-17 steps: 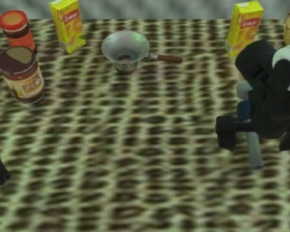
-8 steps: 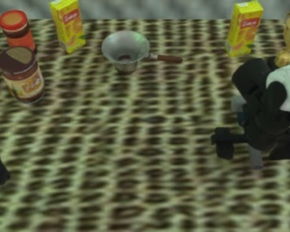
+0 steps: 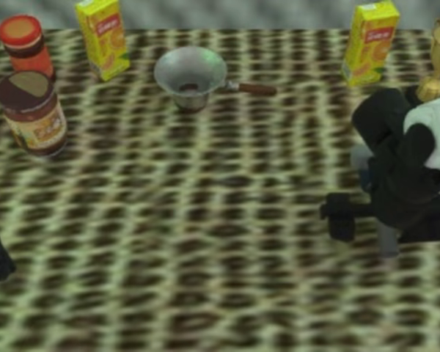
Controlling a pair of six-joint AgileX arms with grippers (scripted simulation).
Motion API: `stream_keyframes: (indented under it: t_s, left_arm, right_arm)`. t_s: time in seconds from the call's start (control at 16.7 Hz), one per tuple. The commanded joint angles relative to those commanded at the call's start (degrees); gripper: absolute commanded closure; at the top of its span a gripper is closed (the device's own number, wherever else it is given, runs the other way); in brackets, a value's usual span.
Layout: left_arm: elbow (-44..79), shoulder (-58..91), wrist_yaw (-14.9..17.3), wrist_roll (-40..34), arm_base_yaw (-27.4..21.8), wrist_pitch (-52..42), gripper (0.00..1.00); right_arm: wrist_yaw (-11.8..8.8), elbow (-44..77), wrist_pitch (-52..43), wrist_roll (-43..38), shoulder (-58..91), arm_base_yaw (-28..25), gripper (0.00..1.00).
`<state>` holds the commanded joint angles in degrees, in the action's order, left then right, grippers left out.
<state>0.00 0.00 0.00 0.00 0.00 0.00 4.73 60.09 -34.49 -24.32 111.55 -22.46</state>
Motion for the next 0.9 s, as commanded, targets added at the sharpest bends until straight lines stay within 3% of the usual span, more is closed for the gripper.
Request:
stream_keyframes:
  t_s: [0.36, 0.84, 0.9]
  left_arm:
    - [0.0, 0.0, 0.0, 0.0, 0.0, 0.0, 0.0]
    - [0.0, 0.0, 0.0, 0.0, 0.0, 0.0, 0.0]
    - [0.0, 0.0, 0.0, 0.0, 0.0, 0.0, 0.0]
  right_arm:
    - [0.0, 0.0, 0.0, 0.0, 0.0, 0.0, 0.98]
    - [0.0, 0.0, 0.0, 0.0, 0.0, 0.0, 1.0]
    - [-1.35, 1.37, -0.76, -0.78, -2.42, -0.46, 1.0]
